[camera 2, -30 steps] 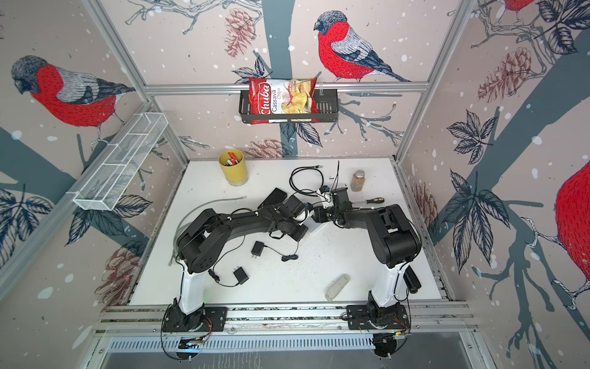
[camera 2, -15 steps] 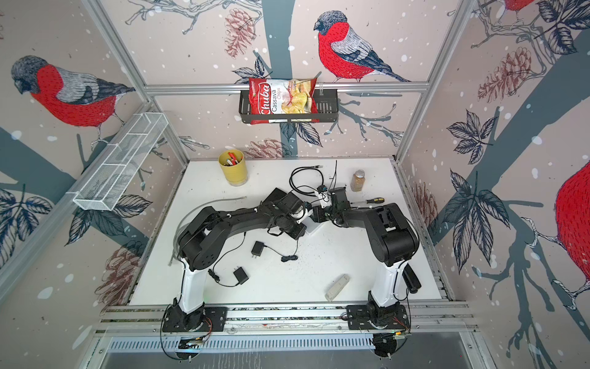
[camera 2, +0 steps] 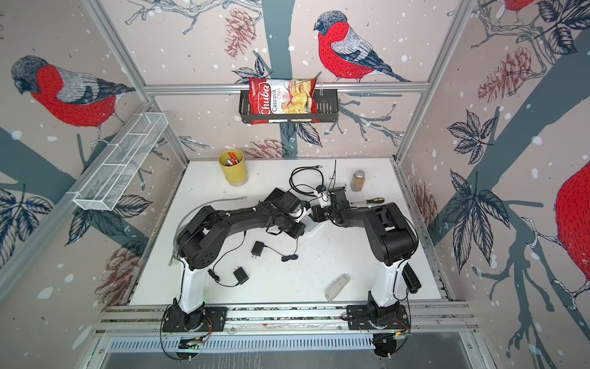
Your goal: Insert the plug into the switch port
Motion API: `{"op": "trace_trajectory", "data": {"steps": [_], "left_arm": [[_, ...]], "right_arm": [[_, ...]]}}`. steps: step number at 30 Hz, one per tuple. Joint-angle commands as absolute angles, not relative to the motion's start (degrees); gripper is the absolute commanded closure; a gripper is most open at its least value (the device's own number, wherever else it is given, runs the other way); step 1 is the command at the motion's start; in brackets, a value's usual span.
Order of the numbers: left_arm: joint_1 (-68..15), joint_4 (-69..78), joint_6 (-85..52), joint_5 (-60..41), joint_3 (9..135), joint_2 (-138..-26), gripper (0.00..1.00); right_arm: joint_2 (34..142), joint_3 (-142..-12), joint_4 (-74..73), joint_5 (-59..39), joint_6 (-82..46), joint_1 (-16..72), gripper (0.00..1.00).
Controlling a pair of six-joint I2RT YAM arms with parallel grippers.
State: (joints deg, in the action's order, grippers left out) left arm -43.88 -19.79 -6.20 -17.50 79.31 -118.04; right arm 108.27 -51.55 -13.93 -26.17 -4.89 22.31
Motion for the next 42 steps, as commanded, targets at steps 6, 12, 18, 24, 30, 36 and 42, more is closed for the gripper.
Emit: {"op": "trace_trajectory", "data": {"steps": [6, 12, 18, 24, 30, 36, 42], "left_arm": [[-43.59, 1.89, -7.21, -15.73, 80.80, -118.78, 1.00], [-43.55, 2.89, -7.67, -14.89, 81.16, -118.22, 1.00], [-43.58, -0.18, -6.03, -14.56, 77.76, -115.75, 0.90], [-43.50, -1.01, -5.47, -12.78, 71.80, -112.07, 0.70], [-42.73, -2.29, -5.31, -11.75, 68.22, -108.23, 0.61], [-42.80, -1.13, -5.69, -13.34, 62.71, -105.48, 0.59], [-45.46, -1.24, -5.97, -11.02, 63.11, -107.47, 0.55]], "right_arm": [[109.30, -51.08, 1.34, -38.48, -5.32, 24.65, 0.50], [109.54, -50.71, 1.04, -36.63, -6.57, 24.75, 0.50], [111.84, -51.78, 0.23, -30.30, -12.73, 19.36, 0.48], [111.50, -53.50, 1.70, -24.62, -15.09, 17.43, 0.43], [110.53, -53.44, 1.88, -22.90, -15.85, 16.67, 0.41], [109.81, -53.69, 1.91, -22.92, -16.07, 16.52, 0.40], [110.04, -53.90, 1.89, -23.35, -15.79, 16.69, 0.40]]}}
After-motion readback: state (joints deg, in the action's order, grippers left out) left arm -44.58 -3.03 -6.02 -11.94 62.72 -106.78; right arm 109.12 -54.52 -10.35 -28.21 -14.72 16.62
